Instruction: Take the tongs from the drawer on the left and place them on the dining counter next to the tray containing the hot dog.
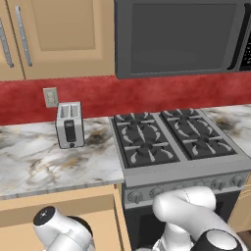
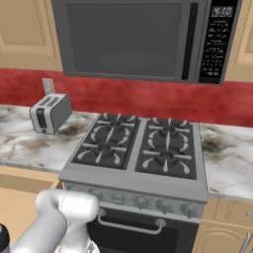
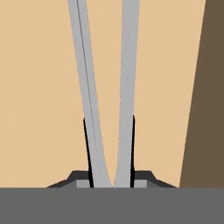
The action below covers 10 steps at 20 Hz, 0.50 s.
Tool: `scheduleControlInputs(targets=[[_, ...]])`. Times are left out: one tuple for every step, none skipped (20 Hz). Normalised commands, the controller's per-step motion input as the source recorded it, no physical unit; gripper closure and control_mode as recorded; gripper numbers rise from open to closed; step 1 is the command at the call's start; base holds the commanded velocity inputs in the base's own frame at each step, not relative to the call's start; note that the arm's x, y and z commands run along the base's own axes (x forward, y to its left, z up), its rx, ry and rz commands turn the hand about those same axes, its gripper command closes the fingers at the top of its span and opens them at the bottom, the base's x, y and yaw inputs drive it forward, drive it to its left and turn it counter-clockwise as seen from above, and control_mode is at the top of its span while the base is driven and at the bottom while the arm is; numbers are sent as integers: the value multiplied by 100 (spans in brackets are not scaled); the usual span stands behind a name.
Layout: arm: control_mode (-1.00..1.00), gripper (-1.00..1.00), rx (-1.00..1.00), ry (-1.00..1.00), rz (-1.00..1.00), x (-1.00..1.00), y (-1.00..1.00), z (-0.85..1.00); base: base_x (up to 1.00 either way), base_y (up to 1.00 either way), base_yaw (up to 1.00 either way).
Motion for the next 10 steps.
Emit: scheduleControlInputs(targets=[[-100, 100, 0, 0, 14, 7, -19, 39, 0, 0, 0], [-100, 100, 0, 0, 13, 4, -16, 35, 0, 0, 0], [-100, 100, 0, -2, 11, 0, -13, 33, 0, 0, 0], [-100, 100, 0, -1, 10, 6, -4, 28, 0, 0, 0], [-100, 100, 0, -1, 8, 4, -6, 31, 0, 0, 0], [-100, 100, 0, 0, 7, 5, -6, 30, 0, 0, 0], [-100, 100, 0, 0, 6, 10, -4, 27, 0, 0, 0], [-100, 100, 0, 0, 5, 11, 0, 27, 0, 0, 0], [-100, 100, 0, 0, 4, 15, -1, 26, 0, 0, 0], [-100, 100, 0, 0, 4, 21, 0, 23, 0, 0, 0]])
